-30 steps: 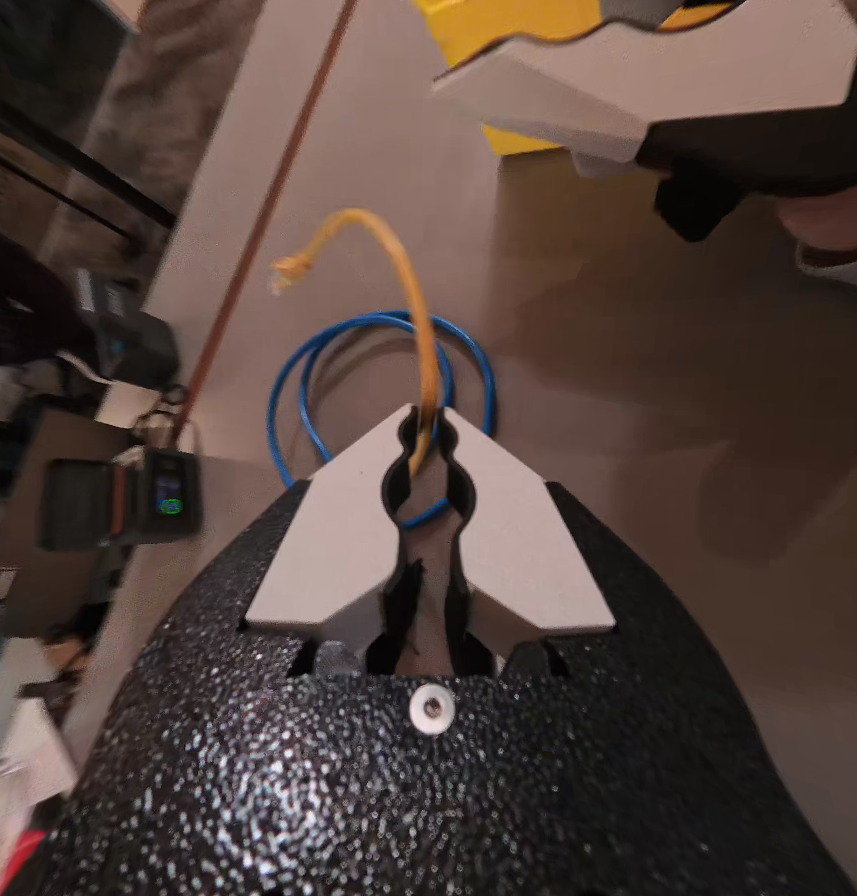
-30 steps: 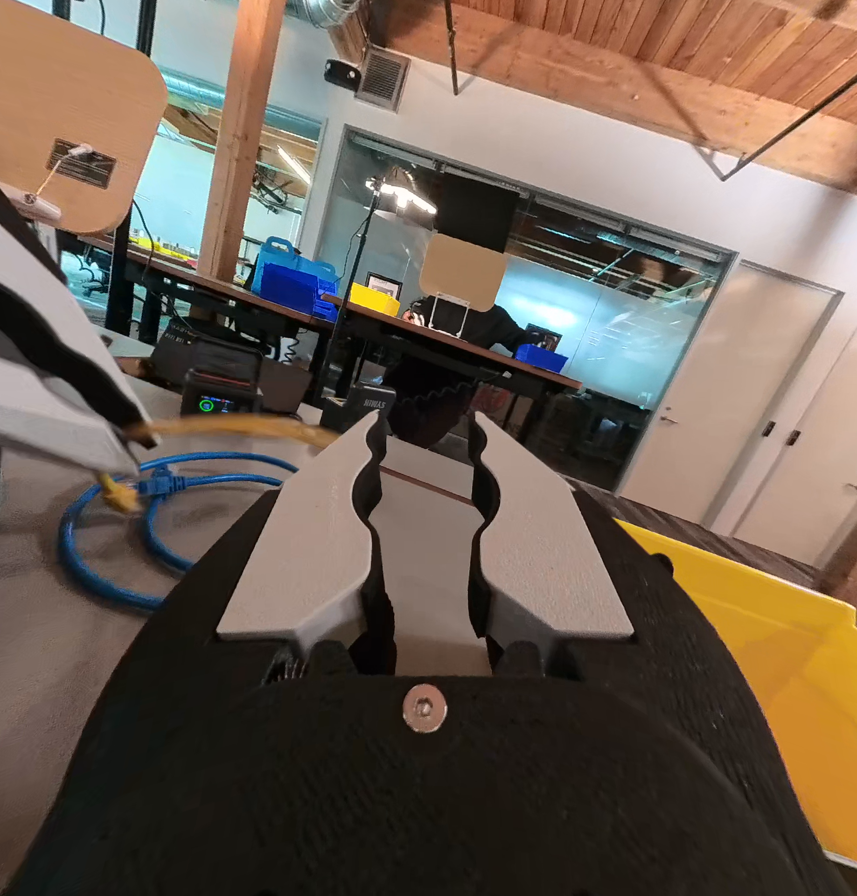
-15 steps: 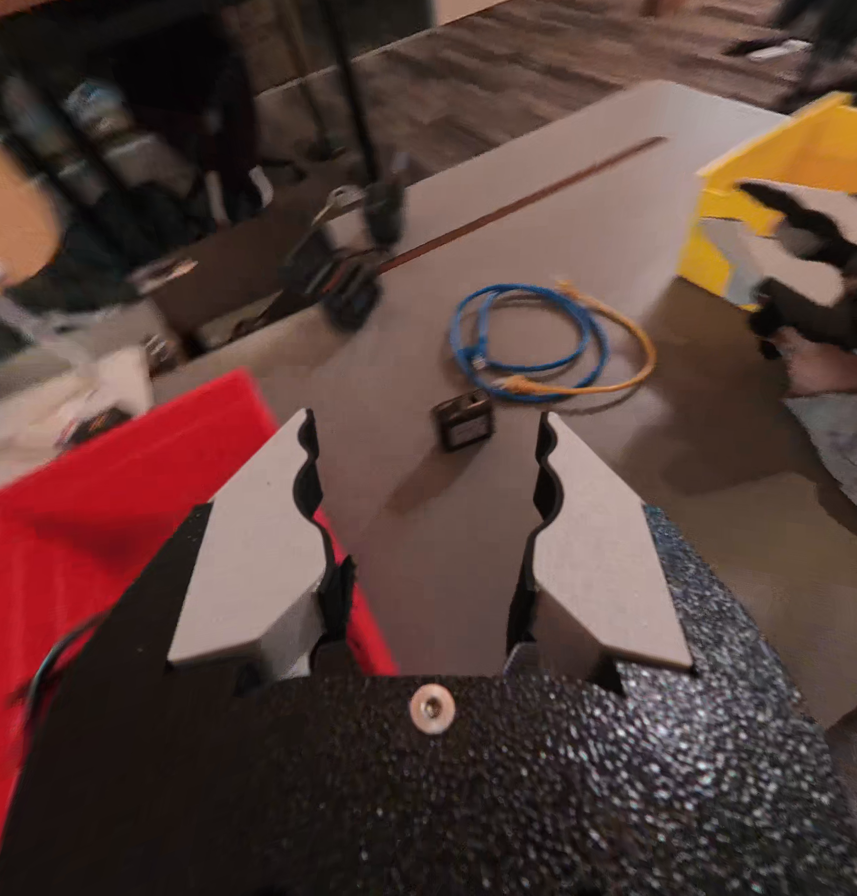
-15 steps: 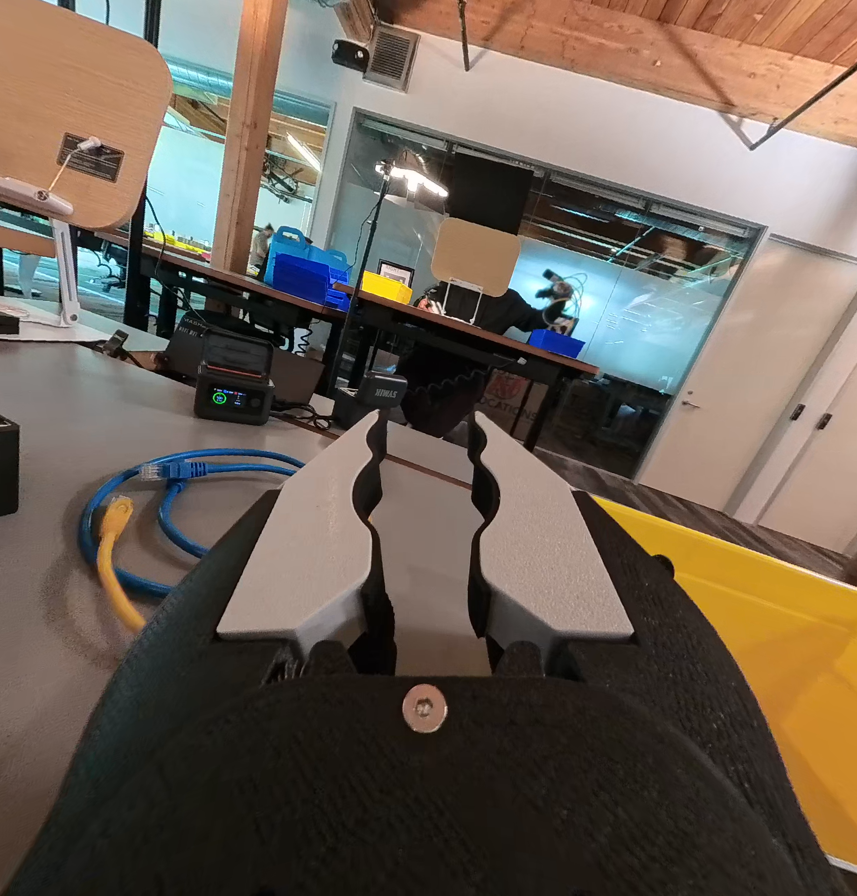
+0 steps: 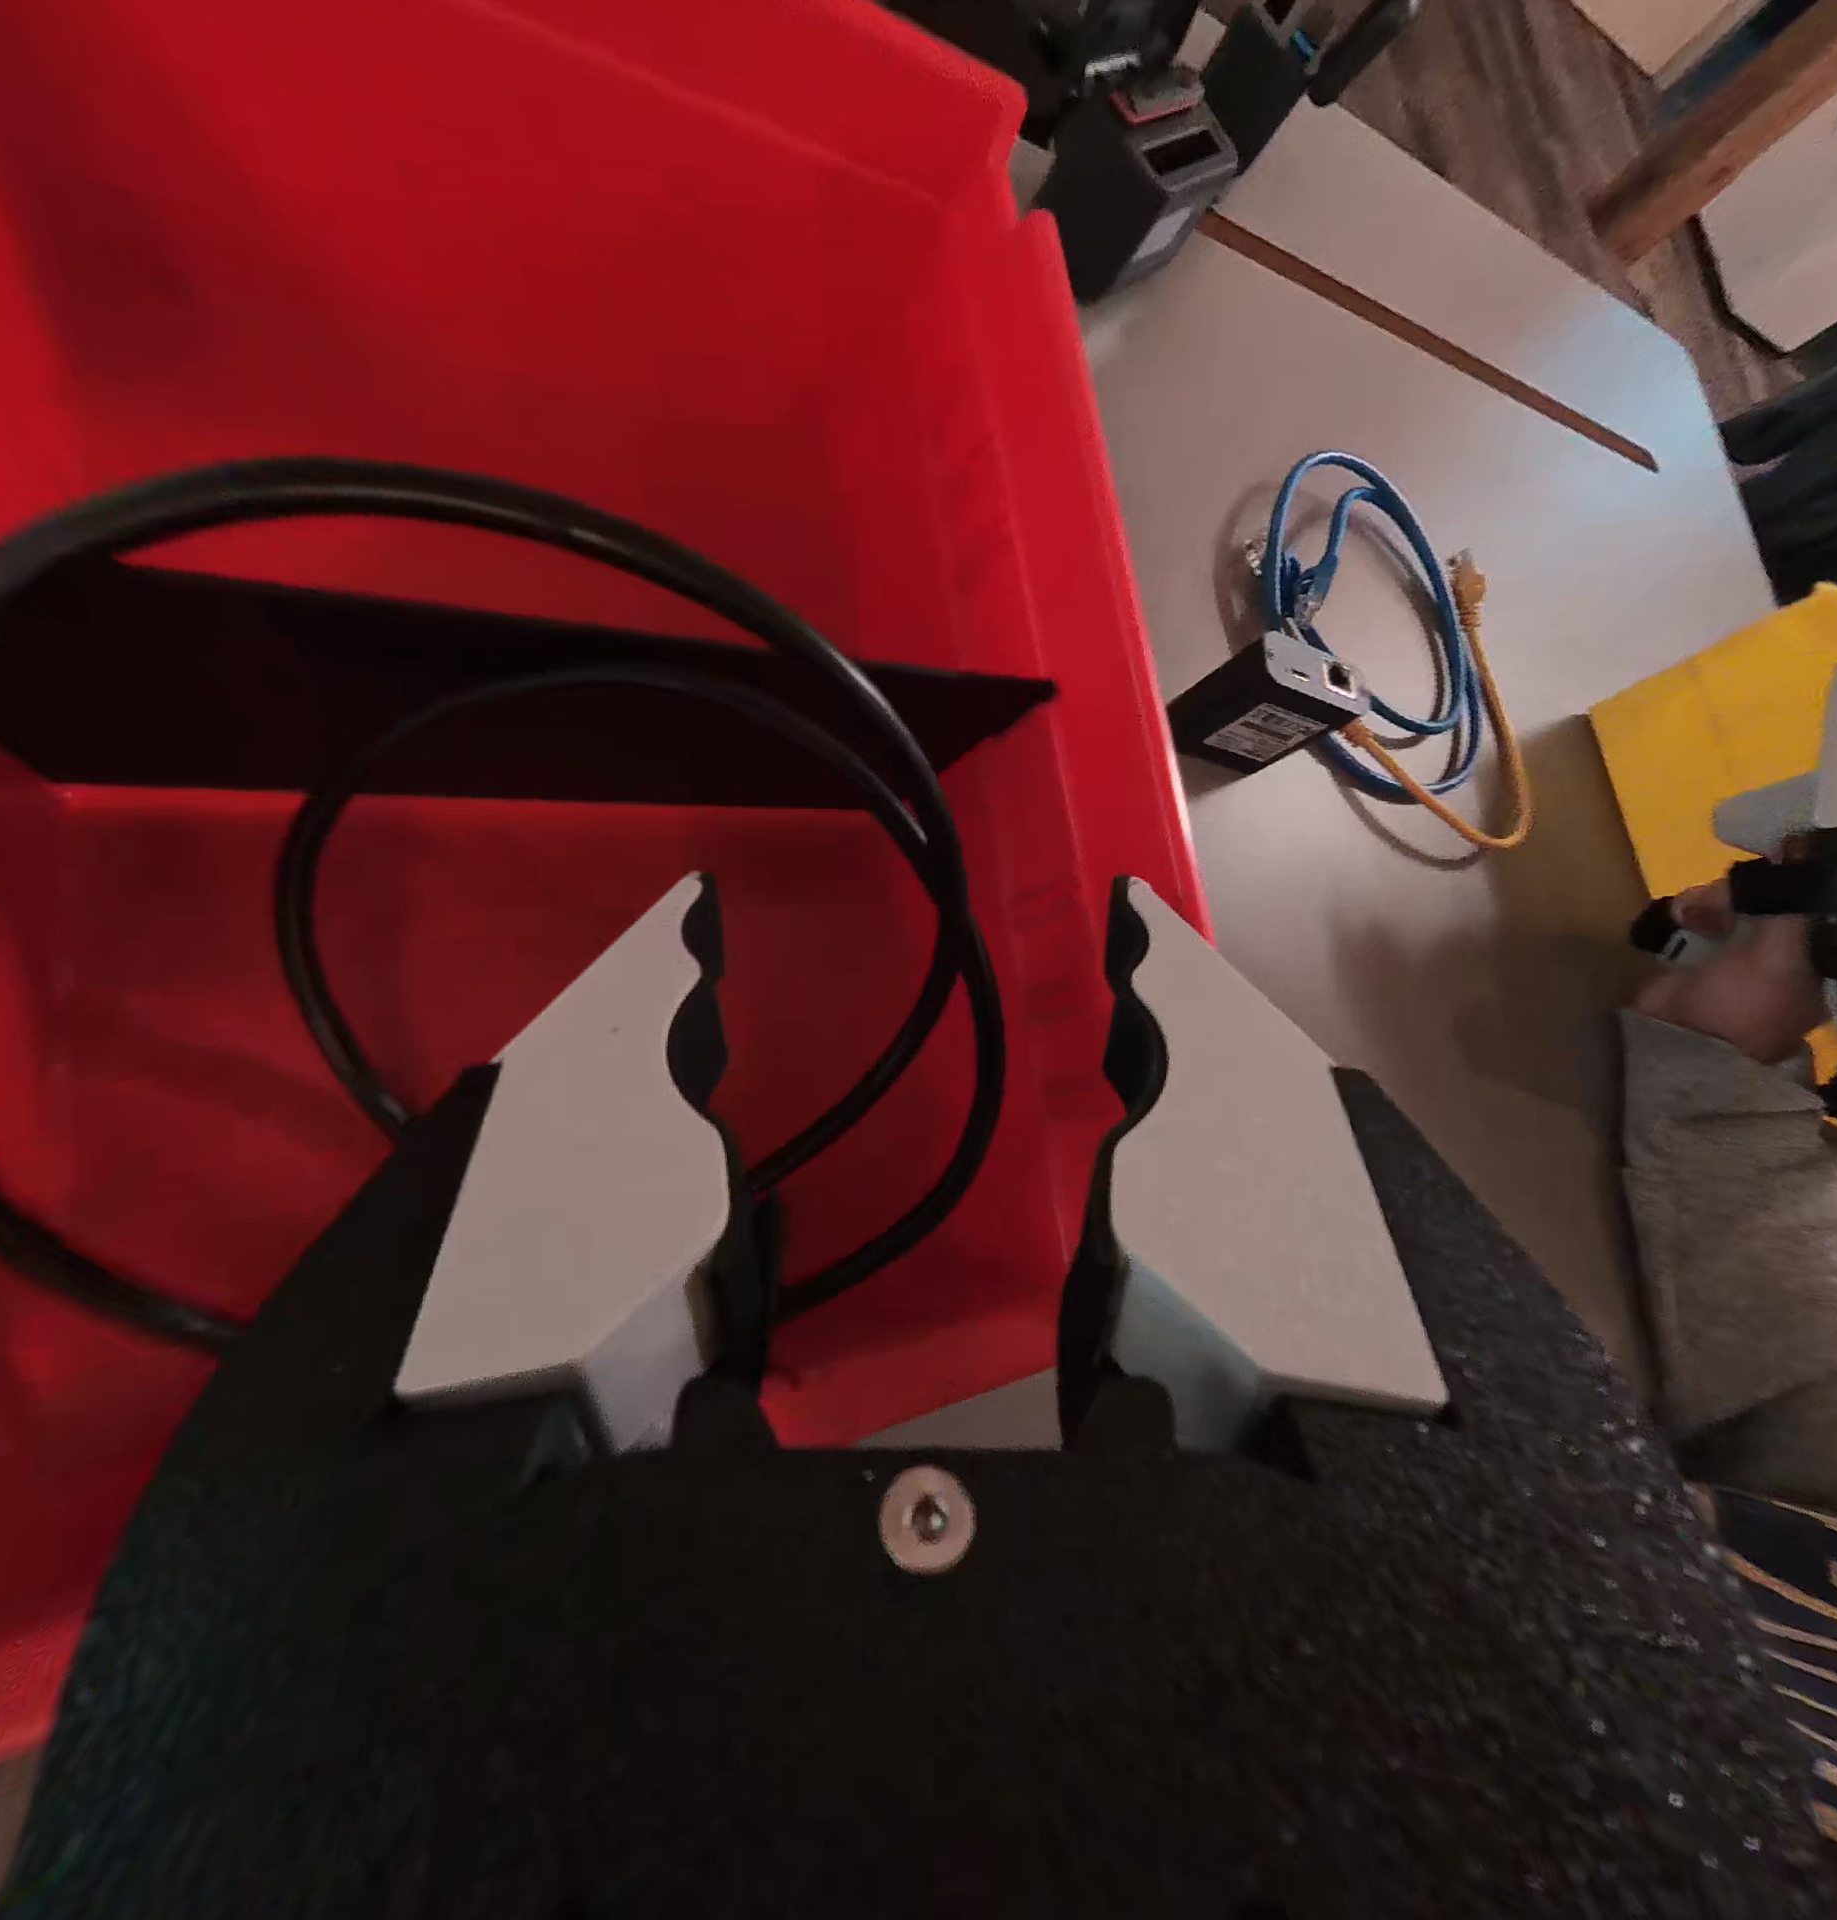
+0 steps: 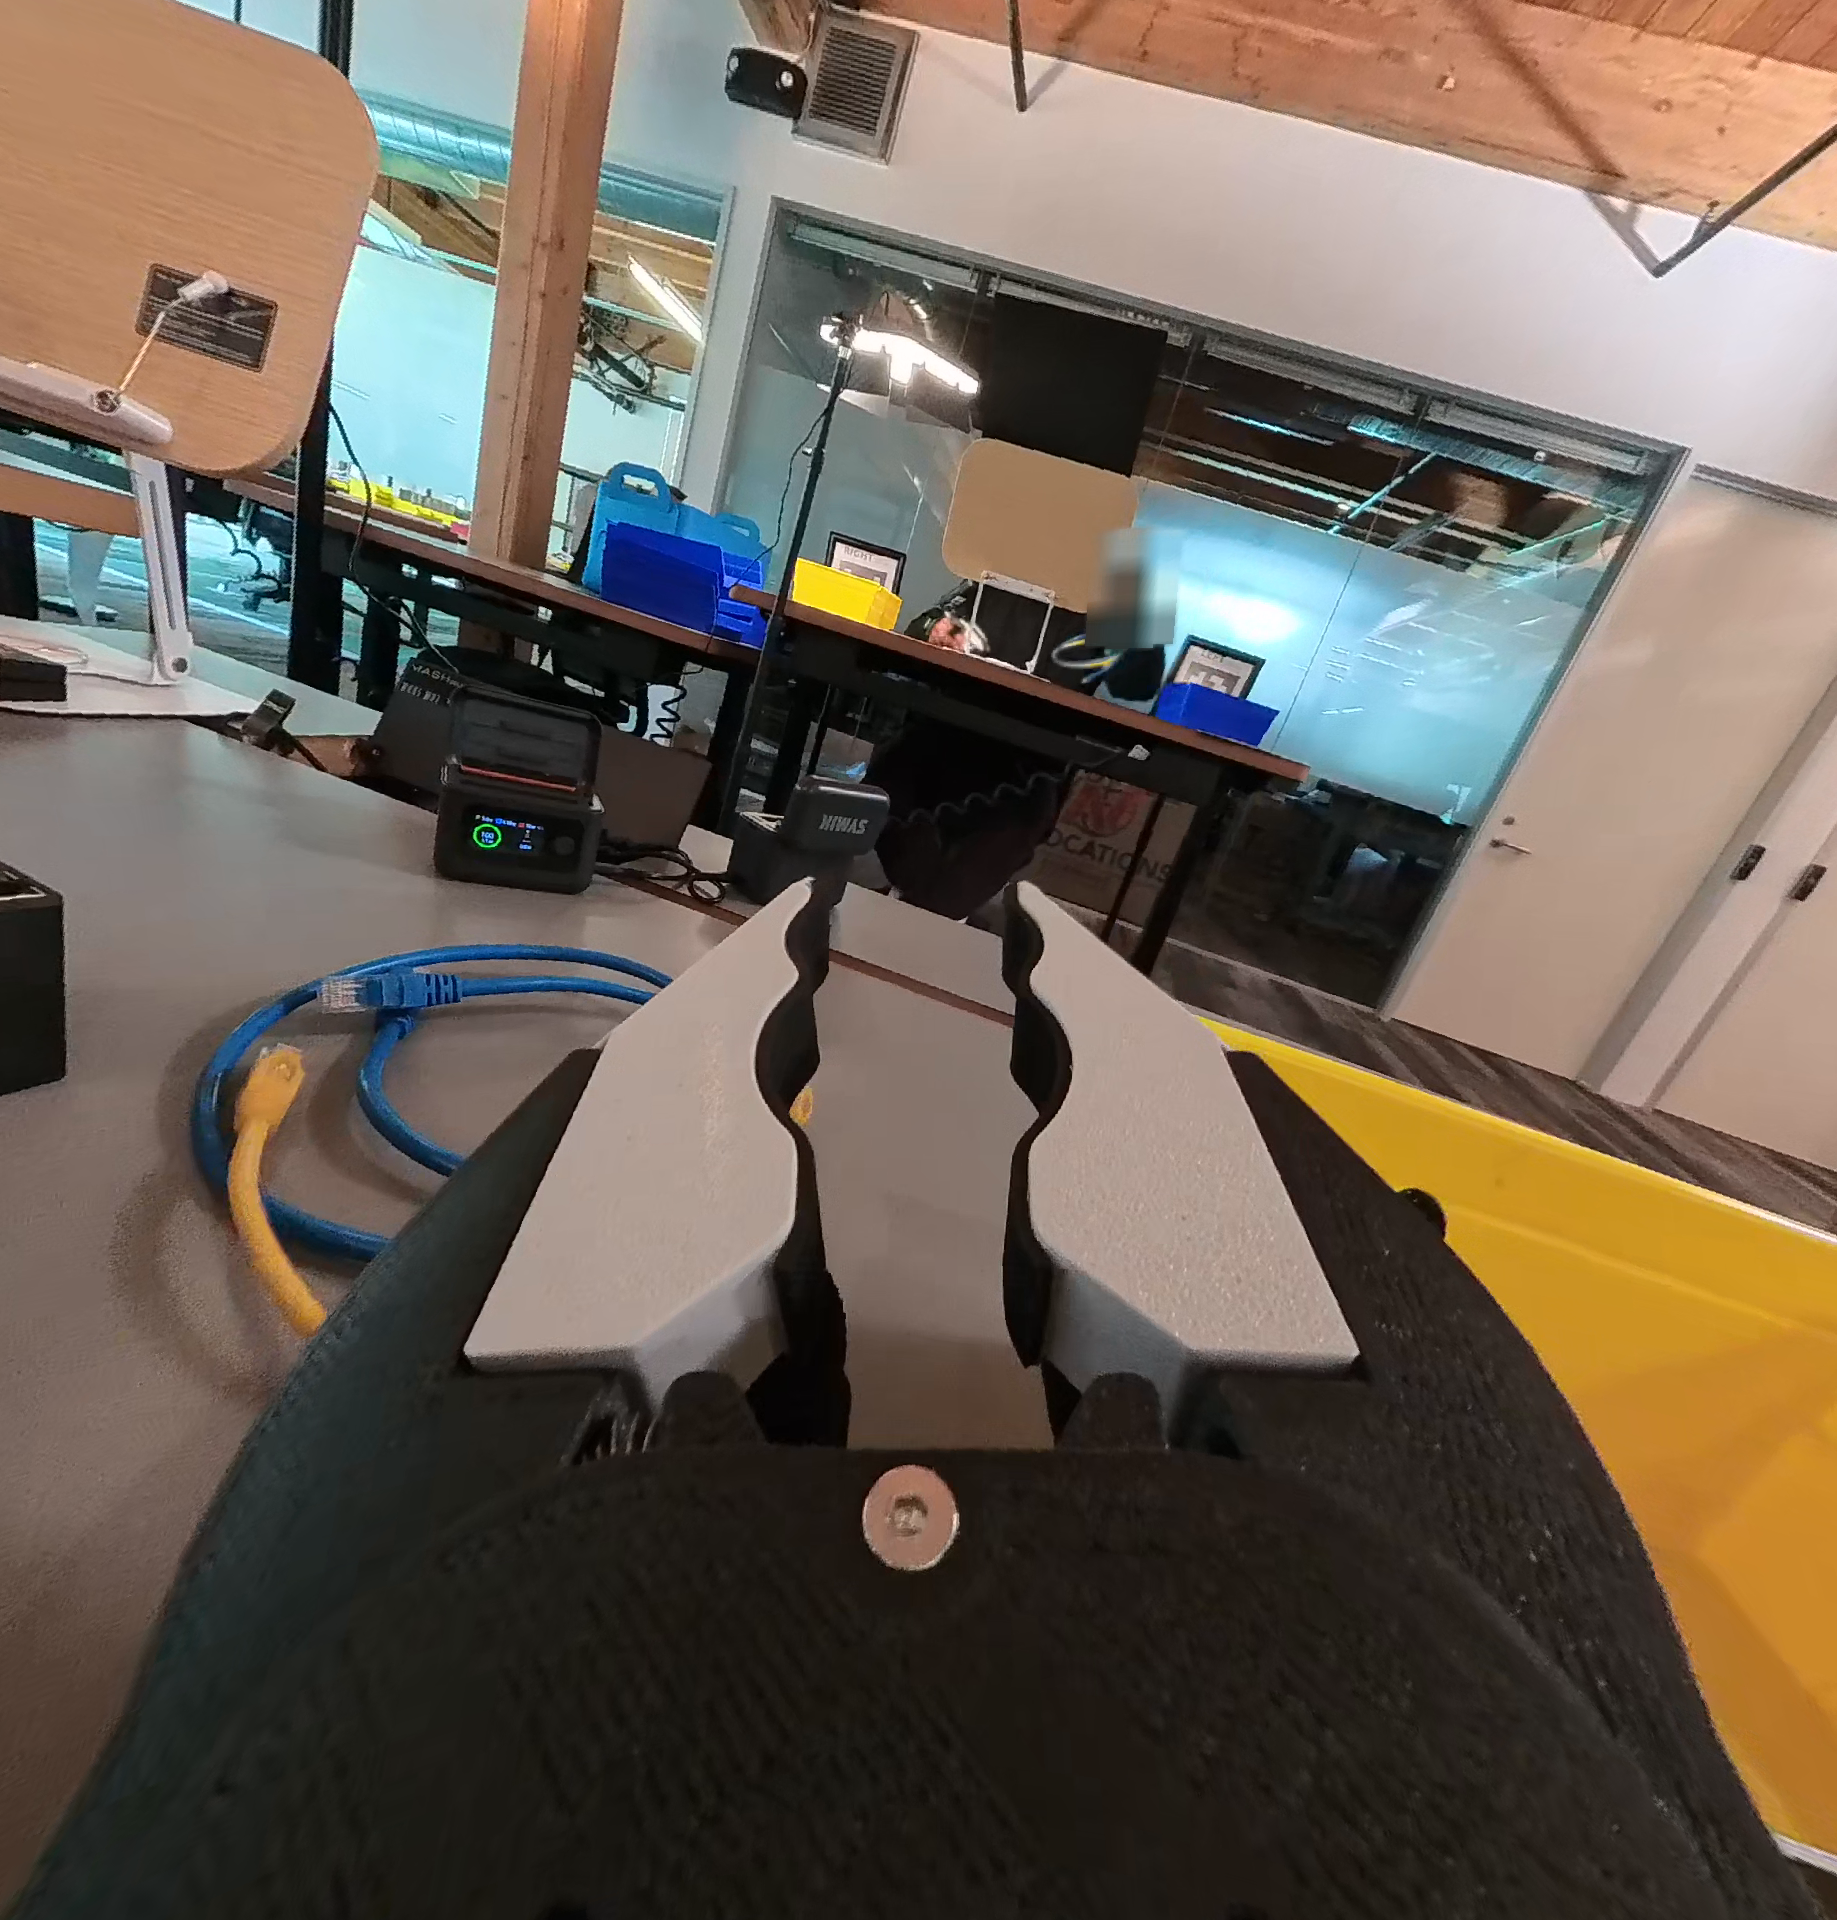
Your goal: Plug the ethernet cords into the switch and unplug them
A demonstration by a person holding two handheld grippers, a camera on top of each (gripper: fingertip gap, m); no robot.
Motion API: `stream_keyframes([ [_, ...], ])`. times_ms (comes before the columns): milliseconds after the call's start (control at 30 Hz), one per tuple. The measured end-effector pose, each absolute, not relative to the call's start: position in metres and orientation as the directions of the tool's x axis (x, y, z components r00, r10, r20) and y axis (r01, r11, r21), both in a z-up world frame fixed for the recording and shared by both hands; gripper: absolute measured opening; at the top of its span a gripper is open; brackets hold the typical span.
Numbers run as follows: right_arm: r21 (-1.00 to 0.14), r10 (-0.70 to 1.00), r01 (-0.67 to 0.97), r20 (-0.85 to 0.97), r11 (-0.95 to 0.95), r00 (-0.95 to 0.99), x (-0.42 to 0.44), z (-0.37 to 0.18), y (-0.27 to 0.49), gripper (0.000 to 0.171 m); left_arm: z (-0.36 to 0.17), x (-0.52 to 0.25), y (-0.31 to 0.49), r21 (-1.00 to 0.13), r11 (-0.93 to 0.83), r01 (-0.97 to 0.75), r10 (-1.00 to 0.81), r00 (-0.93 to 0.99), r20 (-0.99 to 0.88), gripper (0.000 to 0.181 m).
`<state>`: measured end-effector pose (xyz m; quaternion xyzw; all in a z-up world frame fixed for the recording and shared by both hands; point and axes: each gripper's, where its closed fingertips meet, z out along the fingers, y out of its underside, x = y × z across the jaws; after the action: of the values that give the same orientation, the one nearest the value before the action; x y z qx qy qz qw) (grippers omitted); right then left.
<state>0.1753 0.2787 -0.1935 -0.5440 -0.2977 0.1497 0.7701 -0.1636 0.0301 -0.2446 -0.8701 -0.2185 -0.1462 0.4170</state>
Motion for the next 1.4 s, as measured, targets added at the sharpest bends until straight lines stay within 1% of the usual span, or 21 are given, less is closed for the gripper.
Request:
stream_keyframes([
  [33, -0.927, 0.555, 0.094, 0.296, 0.363, 0.777, 0.175, -0.194, 0.279, 0.032, -0.248, -0.160, 0.034, -0.651, -0.562, 0.510, 0.247, 0.855, 0.457, 0.070],
  [133, -0.928, 0.558, 0.097, 0.297, 0.359, 0.775, 0.175, -0.194, 0.279, 0.032, -0.258, -0.157, 0.037, -0.633, -0.587, 0.505, 0.248, 0.856, 0.453, 0.061],
  [167, -0.929, 0.559, 0.097, 0.296, 0.358, 0.774, 0.174, -0.195, 0.279, 0.032, -0.258, -0.156, 0.038, -0.636, -0.587, 0.501, 0.241, 0.858, 0.454, 0.053],
  [233, -0.930, 0.562, 0.097, 0.295, 0.355, 0.773, 0.174, -0.195, 0.279, 0.032, -0.254, -0.152, 0.038, -0.652, -0.584, 0.484, 0.199, 0.864, 0.463, 0.012],
  [400, -0.931, 0.566, 0.101, 0.297, 0.351, 0.769, 0.173, -0.196, 0.280, 0.032, -0.236, -0.153, 0.025, -0.705, -0.578, 0.411, 0.167, 0.905, 0.391, 0.009],
  [467, -0.931, 0.567, 0.101, 0.297, 0.350, 0.768, 0.172, -0.197, 0.280, 0.032, -0.219, -0.156, 0.018, -0.742, -0.546, 0.388, 0.169, 0.919, 0.357, 0.007],
  [633, -0.931, 0.568, 0.103, 0.298, 0.350, 0.767, 0.172, -0.197, 0.279, 0.032, -0.164, -0.166, 0.000, -0.847, -0.464, 0.260, 0.198, 0.962, 0.186, 0.006],
  [733, -0.929, 0.566, 0.106, 0.303, 0.354, 0.767, 0.172, -0.196, 0.279, 0.031, -0.119, -0.158, 0.000, -0.914, -0.396, 0.090, 0.164, 0.986, 0.026, 0.005],
  [833, -0.927, 0.562, 0.108, 0.307, 0.360, 0.768, 0.172, -0.195, 0.278, 0.031, -0.083, -0.119, 0.017, -0.939, -0.322, -0.120, 0.005, 0.992, -0.129, 0.005],
  [900, -0.927, 0.567, 0.106, 0.307, 0.359, 0.764, 0.171, -0.195, 0.277, 0.030, -0.070, -0.094, 0.035, -0.928, -0.293, -0.229, -0.075, 0.973, -0.217, 0.004],
  [967, -0.926, 0.573, 0.105, 0.310, 0.362, 0.758, 0.169, -0.195, 0.275, 0.030, -0.070, -0.063, 0.058, -0.898, -0.287, -0.333, -0.198, 0.938, -0.285, 0.004],
  [1067, -0.920, 0.562, 0.105, 0.319, 0.378, 0.763, 0.169, -0.193, 0.273, 0.029, -0.083, -0.022, 0.105, -0.833, -0.292, -0.470, -0.344, 0.864, -0.367, 0.004],
  [1167, -0.912, 0.542, 0.098, 0.320, 0.399, 0.777, 0.173, -0.188, 0.272, 0.029, -0.098, 0.014, 0.162, -0.767, -0.288, -0.574, -0.425, 0.794, -0.435, 0.004],
  [1233, -0.908, 0.524, 0.099, 0.320, 0.406, 0.789, 0.177, -0.186, 0.273, 0.029, -0.120, 0.038, 0.199, -0.714, -0.292, -0.637, -0.495, 0.739, -0.457, 0.004],
  [1300, -0.906, 0.497, 0.106, 0.319, 0.410, 0.807, 0.182, -0.184, 0.275, 0.028, -0.152, 0.050, 0.231, -0.623, -0.309, -0.719, -0.548, 0.670, -0.501, 0.004],
  [1333, -0.905, 0.493, 0.104, 0.318, 0.412, 0.810, 0.183, -0.184, 0.275, 0.027, -0.169, 0.058, 0.243, -0.595, -0.314, -0.740, -0.573, 0.647, -0.502, 0.003],
  [1400, -0.904, 0.492, 0.098, 0.315, 0.417, 0.811, 0.183, -0.182, 0.275, 0.027, -0.203, 0.078, 0.257, -0.576, -0.333, -0.747, -0.635, 0.629, -0.449, 0.004],
])
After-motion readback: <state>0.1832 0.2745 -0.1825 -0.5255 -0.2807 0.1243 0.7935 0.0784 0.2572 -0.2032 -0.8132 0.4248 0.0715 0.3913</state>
